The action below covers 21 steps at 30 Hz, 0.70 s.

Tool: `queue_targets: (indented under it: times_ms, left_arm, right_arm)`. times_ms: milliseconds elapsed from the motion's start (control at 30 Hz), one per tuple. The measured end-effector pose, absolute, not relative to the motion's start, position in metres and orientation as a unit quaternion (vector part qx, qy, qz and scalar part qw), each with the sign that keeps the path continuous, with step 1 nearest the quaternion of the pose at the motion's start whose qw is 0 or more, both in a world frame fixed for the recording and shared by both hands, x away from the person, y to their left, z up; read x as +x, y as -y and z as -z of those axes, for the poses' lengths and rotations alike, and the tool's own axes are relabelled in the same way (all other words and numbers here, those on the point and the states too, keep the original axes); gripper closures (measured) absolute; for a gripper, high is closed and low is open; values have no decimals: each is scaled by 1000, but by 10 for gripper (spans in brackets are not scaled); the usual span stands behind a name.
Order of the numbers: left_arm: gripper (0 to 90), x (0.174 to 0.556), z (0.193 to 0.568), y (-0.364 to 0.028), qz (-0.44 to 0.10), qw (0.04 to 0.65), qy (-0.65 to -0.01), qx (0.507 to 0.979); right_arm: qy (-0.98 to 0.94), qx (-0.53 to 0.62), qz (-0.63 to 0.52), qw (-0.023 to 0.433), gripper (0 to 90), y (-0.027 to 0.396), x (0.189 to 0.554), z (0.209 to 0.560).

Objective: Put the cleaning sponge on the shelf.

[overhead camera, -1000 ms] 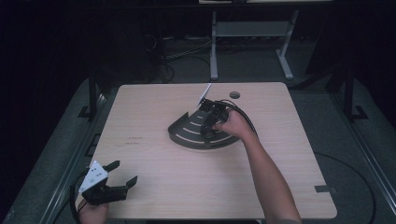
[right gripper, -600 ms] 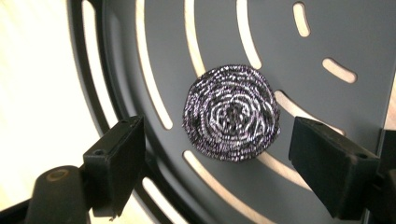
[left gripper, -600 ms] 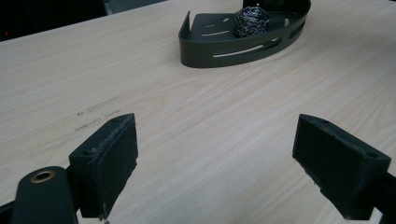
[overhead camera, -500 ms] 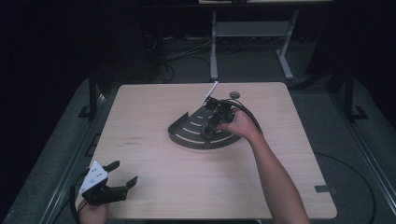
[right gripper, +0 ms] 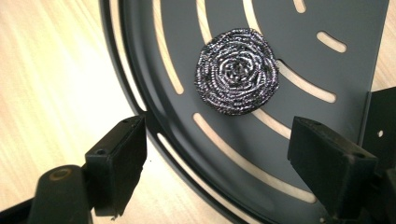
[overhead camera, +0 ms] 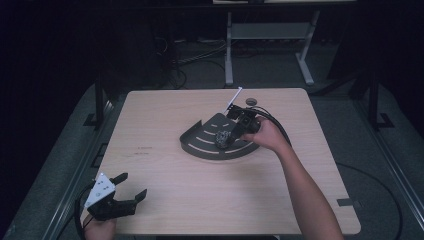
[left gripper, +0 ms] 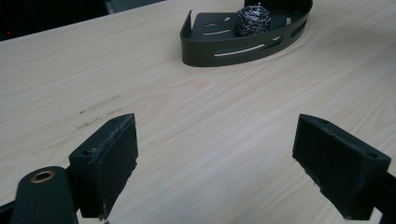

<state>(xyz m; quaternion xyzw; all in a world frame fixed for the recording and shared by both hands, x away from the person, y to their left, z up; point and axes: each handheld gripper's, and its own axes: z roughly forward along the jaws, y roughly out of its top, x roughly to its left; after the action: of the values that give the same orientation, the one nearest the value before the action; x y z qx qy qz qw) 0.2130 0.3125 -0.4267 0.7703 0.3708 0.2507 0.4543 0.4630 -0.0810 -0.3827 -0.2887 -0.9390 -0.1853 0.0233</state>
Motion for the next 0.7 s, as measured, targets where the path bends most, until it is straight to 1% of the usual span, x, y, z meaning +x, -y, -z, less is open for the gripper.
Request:
queue_targets:
  times_ms: [233,700]
  left_arm:
    - [134,213,427,-312,-251,453,-370,771]
    - [134,213,428,-312,-251,450,-370,773]
  right_arm:
    - [939,-284,191,26,189,88,454,382]
    - [936,-281,210,10,189,103,436,377]
